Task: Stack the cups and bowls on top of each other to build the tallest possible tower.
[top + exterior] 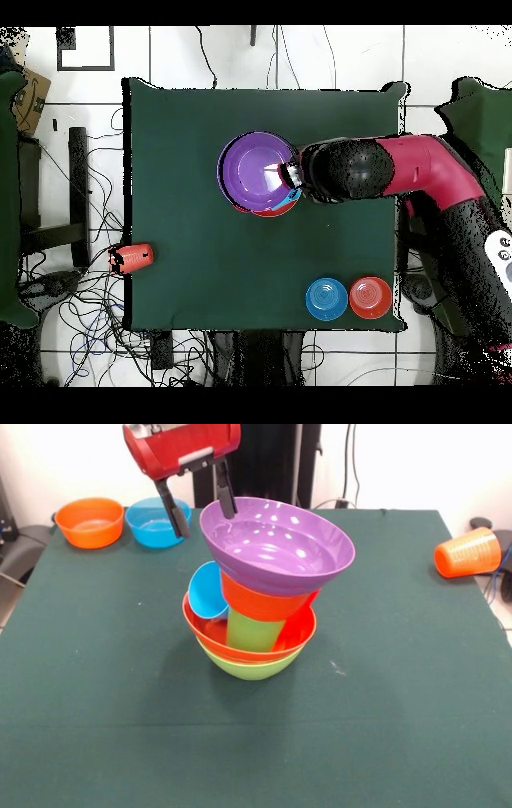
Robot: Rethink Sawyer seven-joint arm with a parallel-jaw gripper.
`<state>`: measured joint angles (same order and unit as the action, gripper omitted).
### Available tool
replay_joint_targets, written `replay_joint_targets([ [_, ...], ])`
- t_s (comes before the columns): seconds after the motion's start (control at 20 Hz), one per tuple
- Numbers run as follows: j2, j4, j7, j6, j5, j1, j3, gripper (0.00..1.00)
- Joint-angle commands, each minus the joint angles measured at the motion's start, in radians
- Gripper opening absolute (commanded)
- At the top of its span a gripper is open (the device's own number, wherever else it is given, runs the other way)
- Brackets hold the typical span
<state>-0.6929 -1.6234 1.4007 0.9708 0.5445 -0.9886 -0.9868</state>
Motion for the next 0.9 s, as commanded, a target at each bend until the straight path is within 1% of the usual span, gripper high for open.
replay_joint_targets([
  [0.05, -0.04, -0.066, -0.187, 0.12, -0.009, 0.002, 0.01, 1.0],
  [0.4, -0.092, -0.06, -0.225, 0.186, -0.034, -0.016, -0.003, 1.0],
  [0.55, -0.119, -0.056, -0.256, 0.22, -0.031, -0.031, -0.003, 1.0],
  [0.75, -0.134, -0.054, -0.31, 0.248, -0.007, -0.059, -0.005, 1.0],
  [0.9, -0.122, -0.037, -0.352, 0.277, 0.033, -0.066, 0.004, 1.0],
])
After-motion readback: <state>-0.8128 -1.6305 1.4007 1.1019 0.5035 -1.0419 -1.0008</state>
